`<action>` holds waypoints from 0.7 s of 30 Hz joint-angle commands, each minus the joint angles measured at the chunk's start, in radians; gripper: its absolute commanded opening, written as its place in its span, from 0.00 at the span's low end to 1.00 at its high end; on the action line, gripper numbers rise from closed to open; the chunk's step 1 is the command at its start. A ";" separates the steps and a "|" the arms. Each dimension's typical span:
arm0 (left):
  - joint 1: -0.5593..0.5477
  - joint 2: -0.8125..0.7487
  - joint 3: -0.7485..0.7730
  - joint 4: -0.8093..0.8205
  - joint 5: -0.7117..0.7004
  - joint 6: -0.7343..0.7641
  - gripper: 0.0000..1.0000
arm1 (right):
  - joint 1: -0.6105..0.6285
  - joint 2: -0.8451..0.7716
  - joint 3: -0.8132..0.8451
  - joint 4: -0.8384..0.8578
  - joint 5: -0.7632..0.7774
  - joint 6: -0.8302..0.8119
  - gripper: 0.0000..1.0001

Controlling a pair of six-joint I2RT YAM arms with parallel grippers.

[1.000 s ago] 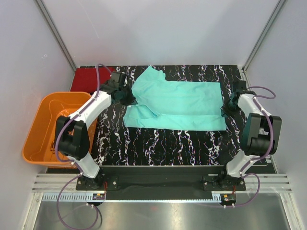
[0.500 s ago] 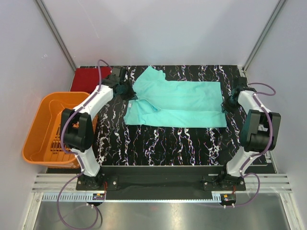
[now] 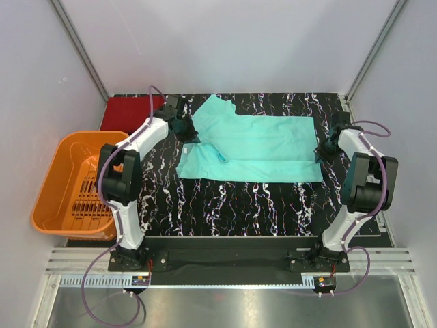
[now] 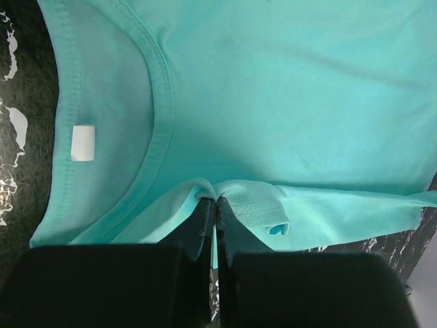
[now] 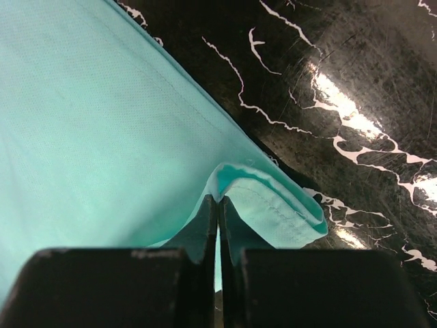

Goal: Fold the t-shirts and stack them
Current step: Fold the tshirt

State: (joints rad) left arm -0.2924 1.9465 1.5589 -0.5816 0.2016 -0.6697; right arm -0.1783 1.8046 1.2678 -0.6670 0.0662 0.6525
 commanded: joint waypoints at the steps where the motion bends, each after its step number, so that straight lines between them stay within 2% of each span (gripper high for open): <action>1: 0.009 0.015 0.047 0.016 0.012 0.018 0.00 | -0.015 0.006 0.025 0.026 0.004 0.007 0.00; 10: 0.021 0.037 0.053 0.034 0.007 -0.004 0.00 | -0.032 0.013 0.015 0.033 0.003 0.029 0.00; 16: 0.021 0.005 0.035 0.063 0.012 -0.018 0.00 | -0.032 -0.036 -0.010 0.038 -0.011 0.056 0.00; 21: 0.021 0.032 0.079 0.062 0.035 -0.025 0.00 | -0.032 -0.071 -0.027 0.026 0.015 0.107 0.00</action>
State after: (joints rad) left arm -0.2771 1.9797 1.5711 -0.5652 0.2066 -0.6861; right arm -0.2039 1.8034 1.2465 -0.6483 0.0608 0.7124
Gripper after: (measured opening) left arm 0.012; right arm 0.014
